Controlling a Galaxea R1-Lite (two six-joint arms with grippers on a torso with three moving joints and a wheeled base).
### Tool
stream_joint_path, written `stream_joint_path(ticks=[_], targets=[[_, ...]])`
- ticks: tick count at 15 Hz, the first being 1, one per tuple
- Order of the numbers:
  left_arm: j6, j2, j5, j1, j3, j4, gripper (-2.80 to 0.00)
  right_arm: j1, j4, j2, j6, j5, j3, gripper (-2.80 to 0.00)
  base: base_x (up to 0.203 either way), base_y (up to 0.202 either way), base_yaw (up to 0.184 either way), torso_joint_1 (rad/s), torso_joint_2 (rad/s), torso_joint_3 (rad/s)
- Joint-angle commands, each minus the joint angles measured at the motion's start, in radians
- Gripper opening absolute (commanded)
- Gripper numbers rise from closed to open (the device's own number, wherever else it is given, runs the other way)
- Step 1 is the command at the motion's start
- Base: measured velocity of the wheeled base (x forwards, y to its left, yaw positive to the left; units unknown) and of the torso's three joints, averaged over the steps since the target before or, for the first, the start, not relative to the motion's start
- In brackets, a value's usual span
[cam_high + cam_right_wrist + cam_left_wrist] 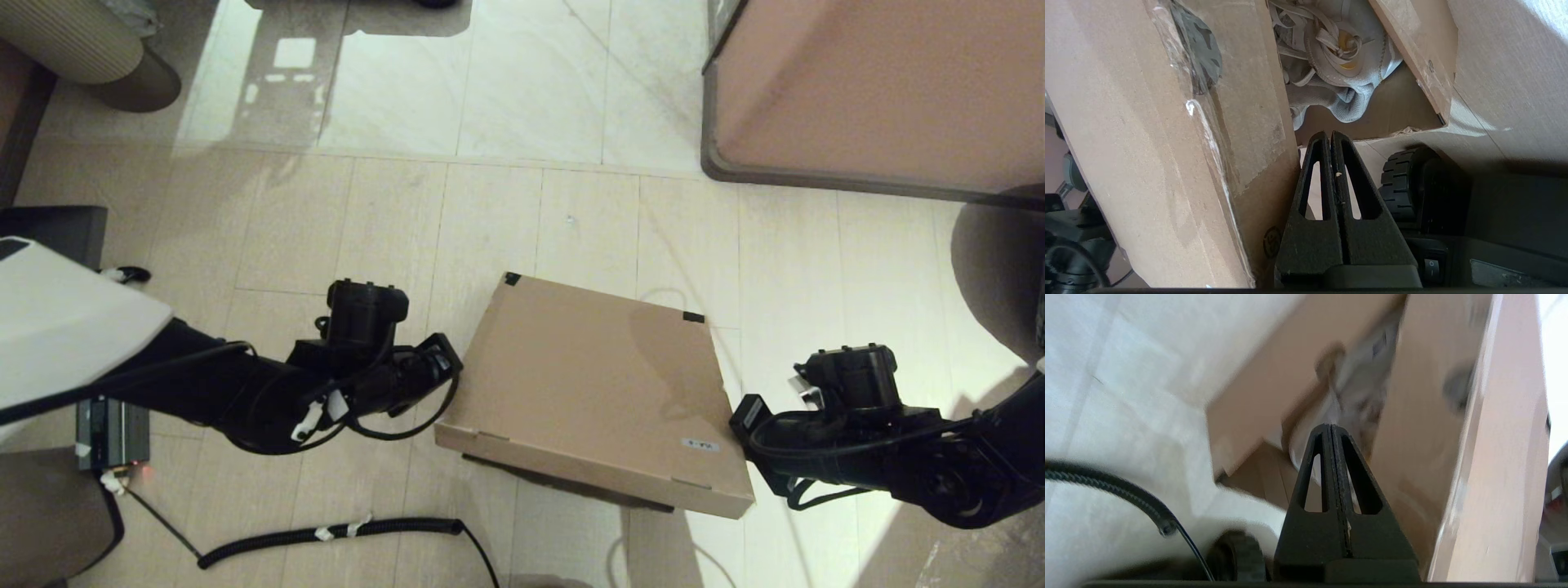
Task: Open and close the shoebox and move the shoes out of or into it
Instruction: Open the shoe box
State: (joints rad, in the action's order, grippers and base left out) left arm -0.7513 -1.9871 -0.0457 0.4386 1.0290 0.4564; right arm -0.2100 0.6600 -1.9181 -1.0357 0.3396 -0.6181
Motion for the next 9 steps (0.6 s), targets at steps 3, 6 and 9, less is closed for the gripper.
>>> stream_joint_path(ticks=[3, 6, 9], targets=[[-0.003, 0.028, -0.023, -0.038, 0.020, -0.019, -2.80, 0.004, 0.004, 0.002, -0.023, -0.001, 0.000, -2.80, 0.000, 0.000, 0.000, 0.000, 0.00, 0.000], [-0.003, 0.041, -0.026, -0.069, 0.022, -0.028, -2.80, 0.004, 0.004, 0.028, -0.072, 0.015, -0.002, -2.80, 0.000, 0.000, 0.000, 0.000, 0.00, 0.000], [-0.003, 0.055, -0.028, -0.077, 0.018, -0.042, -2.80, 0.005, 0.004, 0.068, -0.149, 0.068, -0.006, -2.80, 0.000, 0.000, 0.000, 0.000, 0.00, 0.000]])
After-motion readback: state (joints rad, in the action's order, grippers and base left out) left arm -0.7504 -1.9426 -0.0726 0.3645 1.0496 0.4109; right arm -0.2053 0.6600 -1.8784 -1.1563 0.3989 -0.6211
